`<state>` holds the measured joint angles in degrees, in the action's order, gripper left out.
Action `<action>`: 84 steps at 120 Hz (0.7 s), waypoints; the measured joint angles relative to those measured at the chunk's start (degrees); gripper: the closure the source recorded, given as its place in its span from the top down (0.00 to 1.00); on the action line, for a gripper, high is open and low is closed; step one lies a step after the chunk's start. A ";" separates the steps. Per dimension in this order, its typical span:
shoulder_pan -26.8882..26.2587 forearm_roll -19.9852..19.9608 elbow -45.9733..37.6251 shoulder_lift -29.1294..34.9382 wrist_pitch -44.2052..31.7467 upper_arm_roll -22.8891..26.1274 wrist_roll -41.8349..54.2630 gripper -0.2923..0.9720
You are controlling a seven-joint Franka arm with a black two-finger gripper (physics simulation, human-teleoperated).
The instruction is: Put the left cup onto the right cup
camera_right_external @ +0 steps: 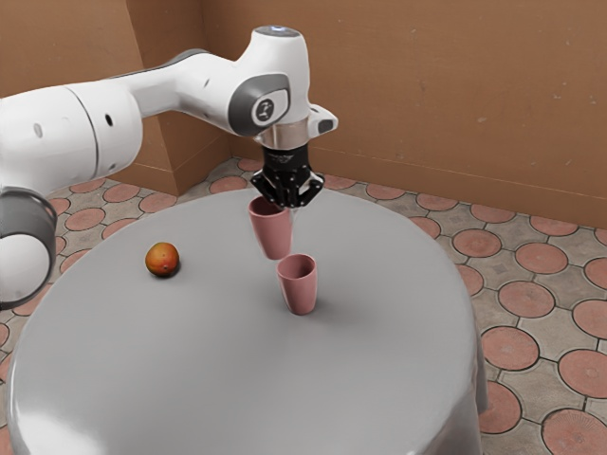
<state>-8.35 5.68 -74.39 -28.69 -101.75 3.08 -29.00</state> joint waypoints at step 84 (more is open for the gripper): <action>-0.08 -0.94 4.46 -5.41 0.24 1.49 -1.90 0.15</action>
<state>-8.43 4.74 -69.93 -34.10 -101.51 4.57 -30.90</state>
